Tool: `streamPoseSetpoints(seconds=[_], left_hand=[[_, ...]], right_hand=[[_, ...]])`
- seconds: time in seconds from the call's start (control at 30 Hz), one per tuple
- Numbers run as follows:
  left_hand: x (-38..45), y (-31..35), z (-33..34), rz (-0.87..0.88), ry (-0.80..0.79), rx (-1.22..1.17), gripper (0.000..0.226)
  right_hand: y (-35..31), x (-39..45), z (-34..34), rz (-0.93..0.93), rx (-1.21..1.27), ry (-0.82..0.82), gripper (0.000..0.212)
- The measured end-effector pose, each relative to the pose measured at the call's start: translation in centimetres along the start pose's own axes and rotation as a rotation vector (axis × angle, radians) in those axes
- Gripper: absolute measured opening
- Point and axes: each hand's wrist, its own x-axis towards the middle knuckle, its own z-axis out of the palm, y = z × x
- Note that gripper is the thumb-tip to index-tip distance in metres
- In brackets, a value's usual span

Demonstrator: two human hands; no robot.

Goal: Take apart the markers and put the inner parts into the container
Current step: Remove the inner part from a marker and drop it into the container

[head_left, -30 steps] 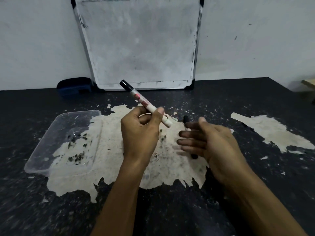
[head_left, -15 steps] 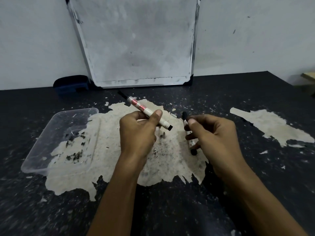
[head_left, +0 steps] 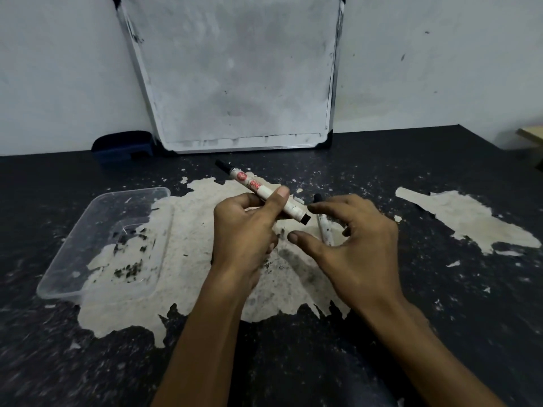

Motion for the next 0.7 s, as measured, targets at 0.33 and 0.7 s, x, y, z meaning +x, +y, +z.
streamPoseSetpoints(seconds=[0.33,0.7], left_hand=[[0.2,0.3,-0.3,-0.057,0.0,-0.077,0.029],[1.1,3.0,-2.1,-0.058,0.039,-0.369,0.028]], right_hand=[[0.2,0.1,0.3,-0.083,0.097,0.136,0.017],[-2.0,1.6,-1.5,0.426,1.048,0.18,0.014]])
